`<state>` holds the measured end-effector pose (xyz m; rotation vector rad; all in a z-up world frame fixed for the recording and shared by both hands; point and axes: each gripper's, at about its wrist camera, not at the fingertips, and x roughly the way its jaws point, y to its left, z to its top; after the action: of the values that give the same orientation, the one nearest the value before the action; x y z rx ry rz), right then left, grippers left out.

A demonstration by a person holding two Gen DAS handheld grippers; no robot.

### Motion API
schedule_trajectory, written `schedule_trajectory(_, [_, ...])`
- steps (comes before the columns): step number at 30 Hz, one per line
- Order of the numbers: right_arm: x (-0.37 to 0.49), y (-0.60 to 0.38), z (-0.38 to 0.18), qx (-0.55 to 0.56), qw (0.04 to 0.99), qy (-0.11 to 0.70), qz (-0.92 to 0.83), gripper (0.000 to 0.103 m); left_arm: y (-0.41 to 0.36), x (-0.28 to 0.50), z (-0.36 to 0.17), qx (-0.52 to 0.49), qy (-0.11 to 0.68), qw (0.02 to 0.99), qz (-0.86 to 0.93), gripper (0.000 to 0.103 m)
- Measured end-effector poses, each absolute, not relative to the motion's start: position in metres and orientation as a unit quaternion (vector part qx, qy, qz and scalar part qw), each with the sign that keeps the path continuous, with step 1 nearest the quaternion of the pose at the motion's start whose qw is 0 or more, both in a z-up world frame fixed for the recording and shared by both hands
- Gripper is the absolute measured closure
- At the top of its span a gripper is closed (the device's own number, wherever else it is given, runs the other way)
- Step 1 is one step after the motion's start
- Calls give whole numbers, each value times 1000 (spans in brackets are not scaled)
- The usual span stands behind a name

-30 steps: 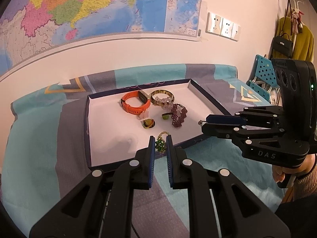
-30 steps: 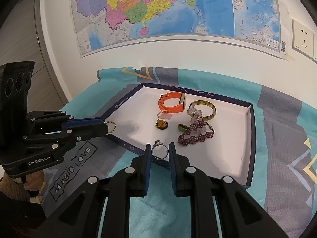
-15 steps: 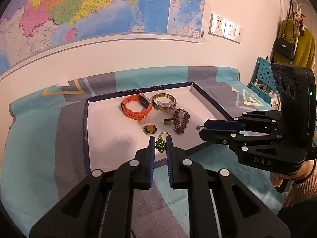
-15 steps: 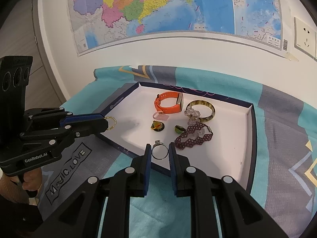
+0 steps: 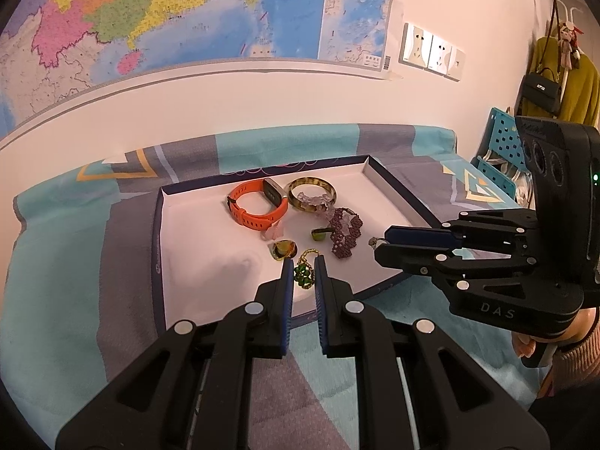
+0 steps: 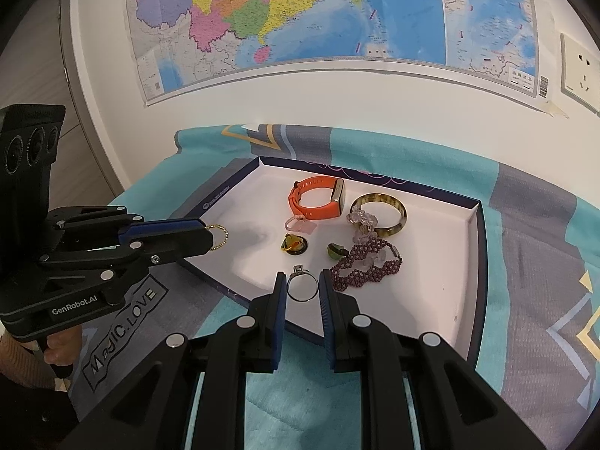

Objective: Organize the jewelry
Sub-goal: 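Carry the gold ring with the left tool into the tray while the right tool carries the silver ring there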

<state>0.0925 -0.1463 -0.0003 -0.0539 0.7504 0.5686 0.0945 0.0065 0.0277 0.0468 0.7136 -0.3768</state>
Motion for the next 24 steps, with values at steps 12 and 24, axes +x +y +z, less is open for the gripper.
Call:
schedule_trajectory(12, [100,-144,-2,-25,891,363,272,87,5,100,25,20,351,919,-181,91])
schedule_trajectory(24, [106,-140,-4,-29,889,367,273,87,5,106,21,15,356,917,-177,91])
